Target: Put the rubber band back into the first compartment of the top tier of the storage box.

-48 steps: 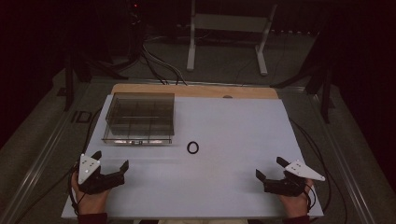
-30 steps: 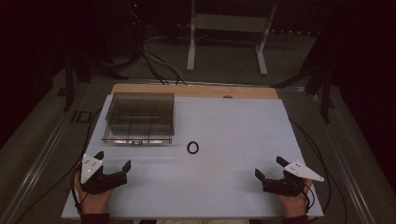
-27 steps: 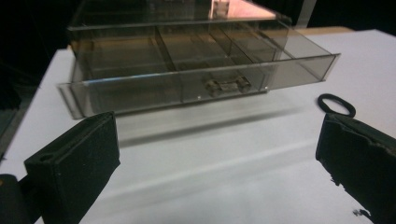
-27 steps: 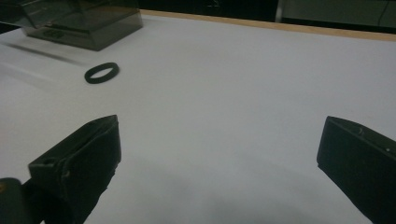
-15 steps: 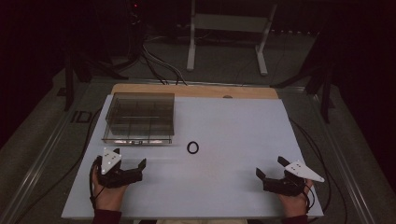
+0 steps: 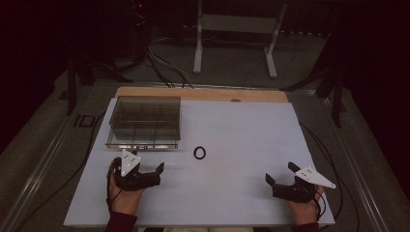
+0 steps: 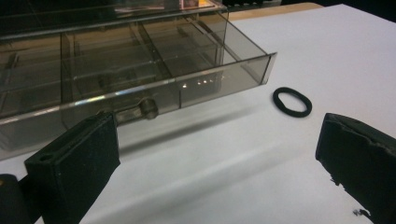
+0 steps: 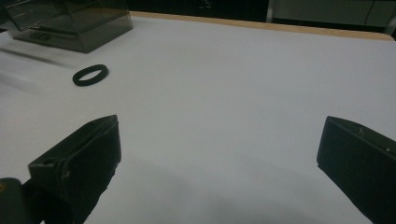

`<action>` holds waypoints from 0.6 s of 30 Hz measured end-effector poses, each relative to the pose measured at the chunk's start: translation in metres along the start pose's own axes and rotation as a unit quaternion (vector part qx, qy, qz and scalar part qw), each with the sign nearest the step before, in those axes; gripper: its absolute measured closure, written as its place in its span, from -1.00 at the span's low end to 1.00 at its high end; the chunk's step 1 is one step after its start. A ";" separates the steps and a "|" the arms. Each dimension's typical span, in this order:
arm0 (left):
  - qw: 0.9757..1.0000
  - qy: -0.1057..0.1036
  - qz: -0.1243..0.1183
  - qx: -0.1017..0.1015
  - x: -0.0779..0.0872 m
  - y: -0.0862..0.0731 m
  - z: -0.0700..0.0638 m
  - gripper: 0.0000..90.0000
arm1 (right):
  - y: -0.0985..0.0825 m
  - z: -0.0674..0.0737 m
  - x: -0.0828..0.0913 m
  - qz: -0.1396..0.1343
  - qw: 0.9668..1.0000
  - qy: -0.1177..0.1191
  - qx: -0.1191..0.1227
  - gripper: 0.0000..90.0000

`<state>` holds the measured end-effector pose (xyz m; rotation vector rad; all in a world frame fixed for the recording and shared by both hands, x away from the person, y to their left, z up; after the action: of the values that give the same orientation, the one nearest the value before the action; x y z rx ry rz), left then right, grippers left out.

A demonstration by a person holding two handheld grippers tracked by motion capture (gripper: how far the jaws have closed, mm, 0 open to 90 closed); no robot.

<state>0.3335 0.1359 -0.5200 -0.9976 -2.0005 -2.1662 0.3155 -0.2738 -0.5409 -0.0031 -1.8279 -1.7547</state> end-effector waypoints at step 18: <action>0.999 -0.031 0.013 -0.026 -0.023 0.003 -0.032 -0.97 | 0.000 0.003 -0.001 0.003 1.000 -0.002 0.009 -1.00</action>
<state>0.3396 0.0968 -0.5270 -1.1048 -1.9560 -2.2110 0.3150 -0.2711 -0.5416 -0.0046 -1.8451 -1.7341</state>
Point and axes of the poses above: each handheld gripper's, and its own axes: x roughly backward along the jaws, y roughly out of its top, z roughly to its left, the point moved 10 cm from there along -x, roughly forward along the jaws, and after that the axes turned 2 degrees about -y, right-handed, at the moved point
